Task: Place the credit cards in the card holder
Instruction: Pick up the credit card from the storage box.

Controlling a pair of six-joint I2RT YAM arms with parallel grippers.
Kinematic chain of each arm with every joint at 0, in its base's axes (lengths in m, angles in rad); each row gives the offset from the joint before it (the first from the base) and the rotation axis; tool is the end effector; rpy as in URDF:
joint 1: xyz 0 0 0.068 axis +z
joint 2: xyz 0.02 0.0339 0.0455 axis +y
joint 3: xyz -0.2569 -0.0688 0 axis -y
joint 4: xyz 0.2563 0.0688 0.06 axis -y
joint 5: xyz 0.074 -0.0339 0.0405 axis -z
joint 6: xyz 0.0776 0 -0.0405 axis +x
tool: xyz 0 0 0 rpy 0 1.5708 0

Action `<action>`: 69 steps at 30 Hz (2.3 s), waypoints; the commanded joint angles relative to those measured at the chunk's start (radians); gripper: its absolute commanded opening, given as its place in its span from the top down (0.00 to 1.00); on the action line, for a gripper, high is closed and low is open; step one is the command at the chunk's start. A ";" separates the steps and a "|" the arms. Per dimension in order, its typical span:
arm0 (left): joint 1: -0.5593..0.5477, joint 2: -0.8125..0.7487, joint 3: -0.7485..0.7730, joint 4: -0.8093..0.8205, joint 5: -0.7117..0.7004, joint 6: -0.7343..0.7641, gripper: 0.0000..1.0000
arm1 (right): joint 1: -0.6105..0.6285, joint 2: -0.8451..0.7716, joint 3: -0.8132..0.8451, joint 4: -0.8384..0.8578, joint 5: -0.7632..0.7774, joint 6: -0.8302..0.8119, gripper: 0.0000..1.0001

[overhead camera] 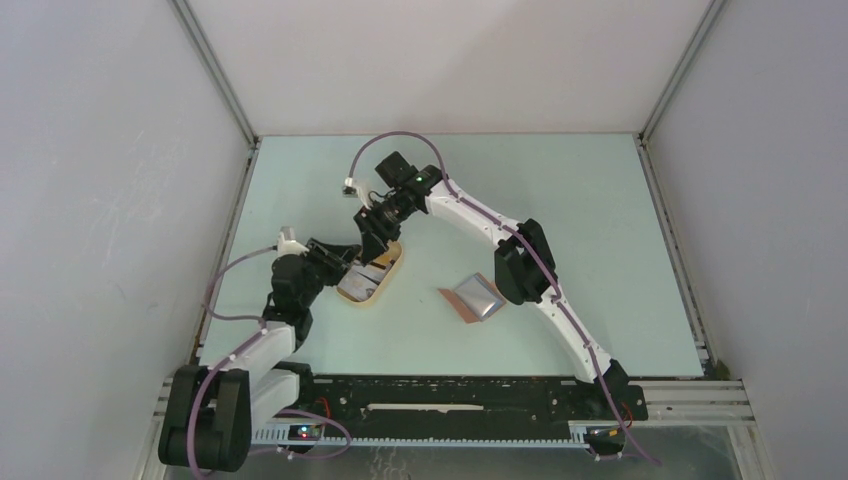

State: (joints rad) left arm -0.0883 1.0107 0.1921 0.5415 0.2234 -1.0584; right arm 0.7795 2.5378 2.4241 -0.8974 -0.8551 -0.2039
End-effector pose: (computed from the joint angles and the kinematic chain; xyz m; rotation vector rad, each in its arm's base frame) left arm 0.2439 -0.0389 0.1440 -0.7656 1.8081 -0.9859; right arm 0.3566 0.4348 0.1840 -1.4949 2.0855 1.3191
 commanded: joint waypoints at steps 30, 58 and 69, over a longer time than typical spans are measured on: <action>0.010 0.023 -0.011 0.006 -0.016 0.027 1.00 | -0.052 -0.113 0.040 -0.134 -0.028 -0.188 0.27; 0.010 0.031 0.040 0.055 0.170 0.238 1.00 | -0.258 -0.222 0.058 -0.274 -0.310 -0.394 0.30; 0.010 0.029 0.042 0.058 0.235 0.274 1.00 | -0.323 -0.224 0.087 -0.405 -0.399 -0.578 0.29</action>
State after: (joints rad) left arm -0.0864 1.0409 0.1928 0.5594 0.4072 -0.8280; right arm 0.4831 2.3447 2.5099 -1.2625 -1.1831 -0.7170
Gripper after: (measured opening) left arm 0.012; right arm 0.703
